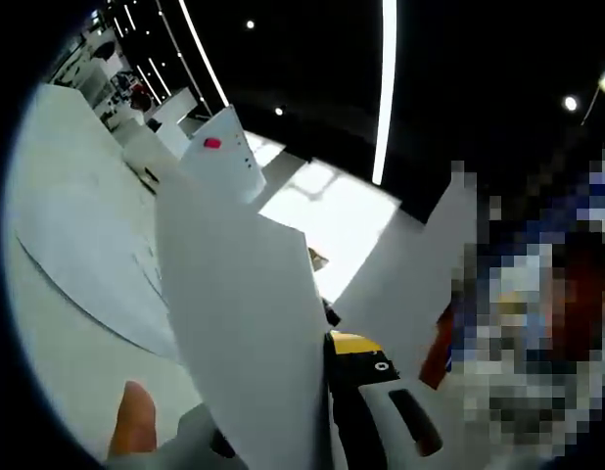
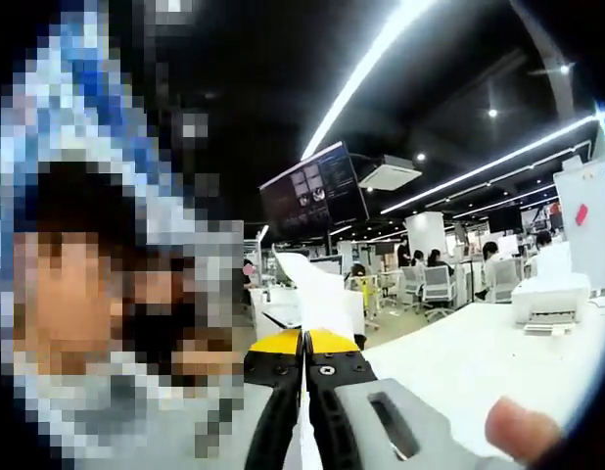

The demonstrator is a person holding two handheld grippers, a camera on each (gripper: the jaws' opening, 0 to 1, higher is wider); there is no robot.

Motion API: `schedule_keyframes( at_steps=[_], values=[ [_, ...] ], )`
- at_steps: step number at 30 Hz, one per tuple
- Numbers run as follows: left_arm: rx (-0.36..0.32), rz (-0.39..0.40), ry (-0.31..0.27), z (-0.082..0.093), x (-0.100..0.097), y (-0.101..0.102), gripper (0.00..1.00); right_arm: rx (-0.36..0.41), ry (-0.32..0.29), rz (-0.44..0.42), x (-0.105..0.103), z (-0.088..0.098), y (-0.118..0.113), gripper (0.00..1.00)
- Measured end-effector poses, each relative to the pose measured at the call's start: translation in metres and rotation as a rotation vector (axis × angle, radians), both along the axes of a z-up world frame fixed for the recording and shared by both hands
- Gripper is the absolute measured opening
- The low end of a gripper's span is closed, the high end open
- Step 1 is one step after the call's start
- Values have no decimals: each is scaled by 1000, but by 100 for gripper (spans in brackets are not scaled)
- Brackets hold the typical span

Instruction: Organize the stack of printing papers by aligning and flattening the scattered papers on the table

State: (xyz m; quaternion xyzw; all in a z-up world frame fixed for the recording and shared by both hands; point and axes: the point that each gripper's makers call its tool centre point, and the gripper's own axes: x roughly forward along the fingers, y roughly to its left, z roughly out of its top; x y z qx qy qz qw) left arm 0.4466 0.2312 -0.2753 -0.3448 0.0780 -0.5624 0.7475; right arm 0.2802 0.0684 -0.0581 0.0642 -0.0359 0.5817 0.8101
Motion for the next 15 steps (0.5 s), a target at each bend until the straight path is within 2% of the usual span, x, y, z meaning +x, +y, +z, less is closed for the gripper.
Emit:
schedule_keyframes(
  at_steps=[8, 12, 15],
  values=[
    [-1, 5, 0, 0, 1, 1, 6, 3, -49, 42, -22, 27, -1, 0],
    [-4, 7, -1, 1, 1, 1, 6, 18, -21, 57, -17, 30, -4, 0],
    [-6, 8, 1, 1, 2, 2, 6, 10, 28, 47, -3, 19, -3, 0]
  ],
)
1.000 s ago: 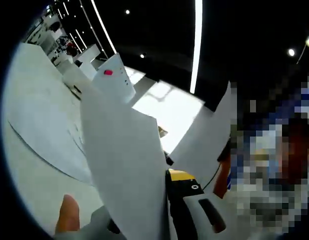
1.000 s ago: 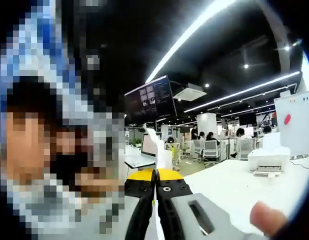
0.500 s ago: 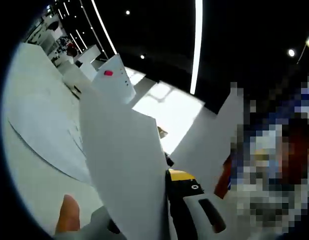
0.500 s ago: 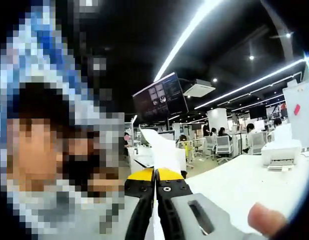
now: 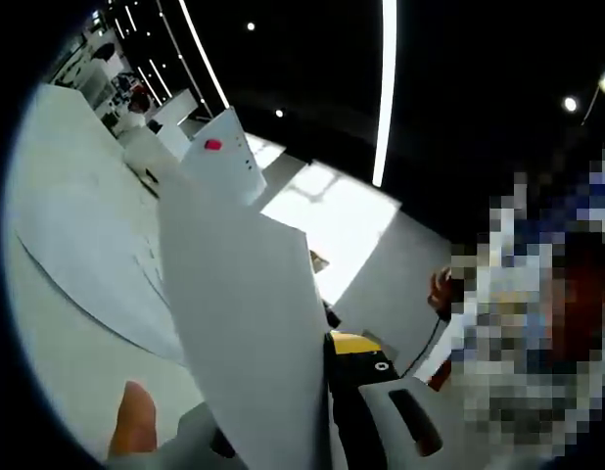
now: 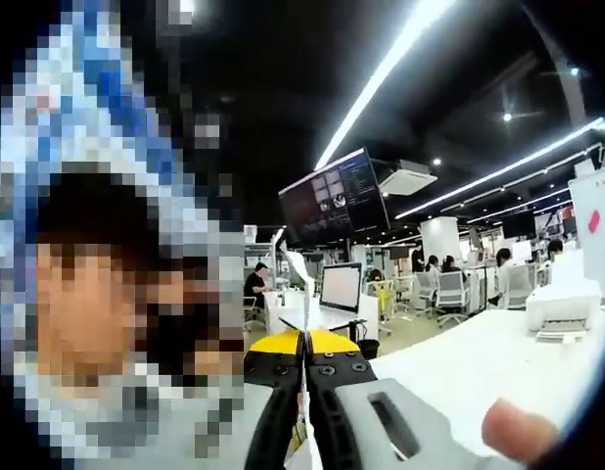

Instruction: Organize the stack of printing papers by aligning and flattening the scattered papers on the table

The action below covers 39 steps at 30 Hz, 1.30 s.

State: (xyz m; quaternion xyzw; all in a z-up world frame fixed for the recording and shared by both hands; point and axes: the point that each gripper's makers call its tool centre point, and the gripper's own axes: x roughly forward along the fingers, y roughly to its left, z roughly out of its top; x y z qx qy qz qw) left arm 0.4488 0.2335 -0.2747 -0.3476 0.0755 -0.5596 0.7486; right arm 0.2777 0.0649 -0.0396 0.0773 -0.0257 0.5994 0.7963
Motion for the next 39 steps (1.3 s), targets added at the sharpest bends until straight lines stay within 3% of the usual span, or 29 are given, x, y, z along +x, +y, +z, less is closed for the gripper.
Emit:
schedule_keyframes(
  at_steps=[9, 13, 17, 26, 34, 37, 39],
  values=[
    [-5, -3, 0, 0, 2, 2, 6, 16, 151, -32, 52, -42, 1, 0],
    [-6, -3, 2, 0, 1, 1, 6, -8, 211, -67, 81, -77, 7, 0],
    [-7, -2, 2, 0, 1, 1, 6, -6, 269, -80, 104, -95, 5, 0],
    [-12, -2, 6, 1, 3, 3, 6, -49, 362, -117, 126, -134, 1, 0],
    [-20, -2, 13, 1, 3, 3, 6, -78, 414, -135, 138, -151, -5, 0],
    [-33, -1, 36, 1, 5, 2, 6, -96, 429, -133, 140, -158, -5, 0],
    [-65, -9, 93, 2, 10, 3, 6, -106, 439, -130, 143, -160, -5, 0]
  ],
)
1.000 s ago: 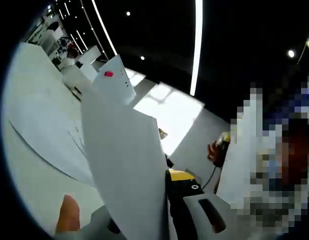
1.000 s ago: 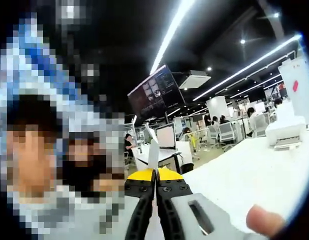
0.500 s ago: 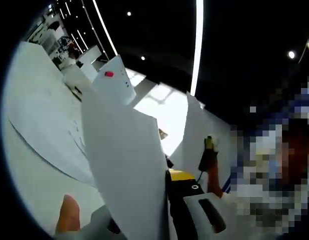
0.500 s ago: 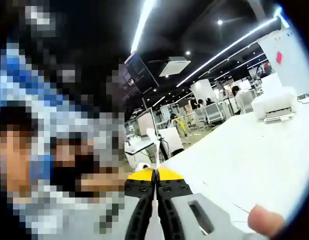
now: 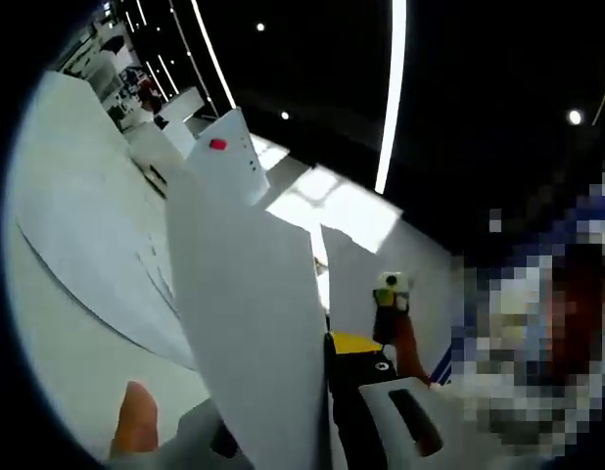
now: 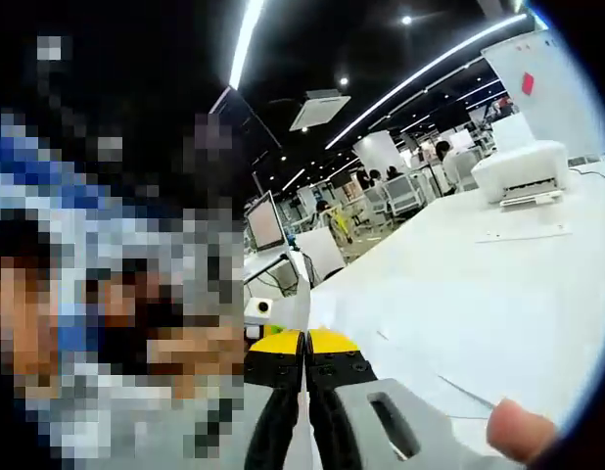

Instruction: Organize the stack of printing papers by aligning and flattening the scattered papers on the table

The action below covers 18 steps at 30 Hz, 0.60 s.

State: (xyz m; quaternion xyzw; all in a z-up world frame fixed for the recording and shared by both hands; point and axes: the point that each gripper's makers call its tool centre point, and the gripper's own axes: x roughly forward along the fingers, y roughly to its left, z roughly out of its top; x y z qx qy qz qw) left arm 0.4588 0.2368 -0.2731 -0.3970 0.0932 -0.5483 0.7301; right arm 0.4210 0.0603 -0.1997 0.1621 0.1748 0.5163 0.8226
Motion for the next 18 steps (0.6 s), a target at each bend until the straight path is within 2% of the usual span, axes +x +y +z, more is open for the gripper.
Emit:
schedule_keyframes(
  at_steps=[3, 8, 13, 18],
  values=[
    [-7, -2, 10, 0, 7, -3, 6, -9, 11, -4, 8, -3, -2, 0],
    [54, -25, 92, -13, 23, -14, 6, -21, 59, -13, 31, -11, -10, 0],
    [37, -23, 103, -13, 32, -16, 6, -15, 98, -19, 53, -15, -16, 0],
    [20, -36, 102, -11, 30, -16, 6, -18, 125, -21, 64, -22, -17, 0]
  ],
)
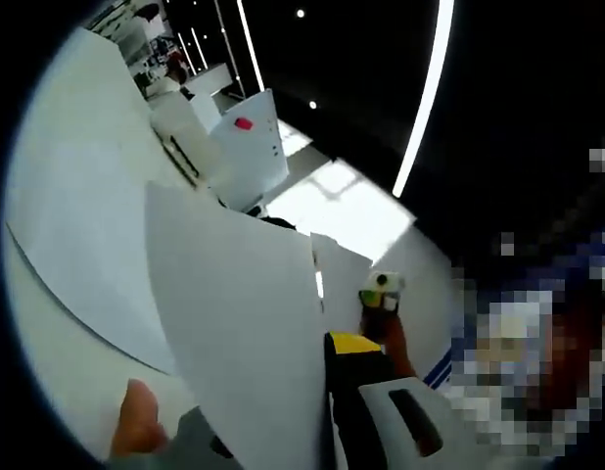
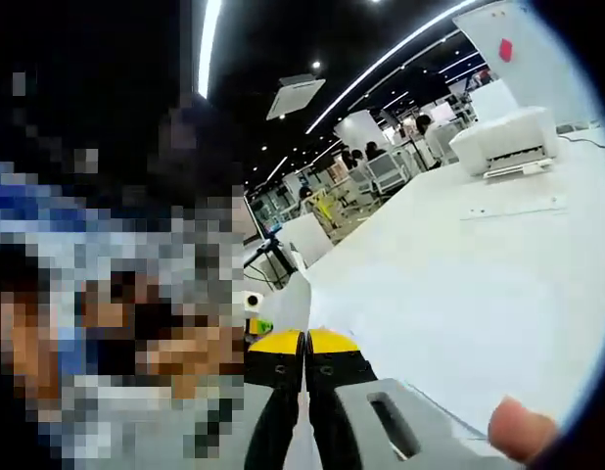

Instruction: Organize the stack of printing papers by aligning and flattening the scattered papers on the table

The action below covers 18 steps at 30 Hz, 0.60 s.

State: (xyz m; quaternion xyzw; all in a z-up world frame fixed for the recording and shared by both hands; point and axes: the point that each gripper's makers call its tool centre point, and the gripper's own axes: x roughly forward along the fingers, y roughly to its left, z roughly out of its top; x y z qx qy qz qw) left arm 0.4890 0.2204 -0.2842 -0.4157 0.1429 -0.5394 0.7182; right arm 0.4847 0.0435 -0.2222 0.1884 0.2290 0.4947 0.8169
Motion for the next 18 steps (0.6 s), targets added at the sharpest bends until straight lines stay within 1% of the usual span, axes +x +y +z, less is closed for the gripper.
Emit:
schedule_keyframes(
  at_steps=[2, 4, 6, 8, 11, 13, 15, 18],
  values=[
    [0, -2, -2, 0, -1, -1, 6, 14, 19, 5, -1, -2, 3, 0],
    [-4, -1, 11, -1, 1, 0, 6, 17, 19, 9, -2, -1, 5, 0],
    [-17, 7, 35, -1, 2, 0, 6, 17, 16, 9, -1, -1, 7, 0],
    [-40, 9, 55, 1, 3, 1, 8, 25, 27, 13, 1, -1, 9, 0],
    [-50, 8, 62, 3, 3, 1, 10, 20, 35, 14, 2, -3, 11, 0],
    [-52, 10, 67, 3, 5, 3, 13, 33, 48, 21, 3, -2, 11, 0],
    [-59, 7, 68, 5, 7, 5, 16, 35, 49, 19, 4, -1, 11, 0],
    [-65, 9, 79, 5, 6, 4, 17, 64, 67, 35, 1, 2, 17, 0]
  ],
)
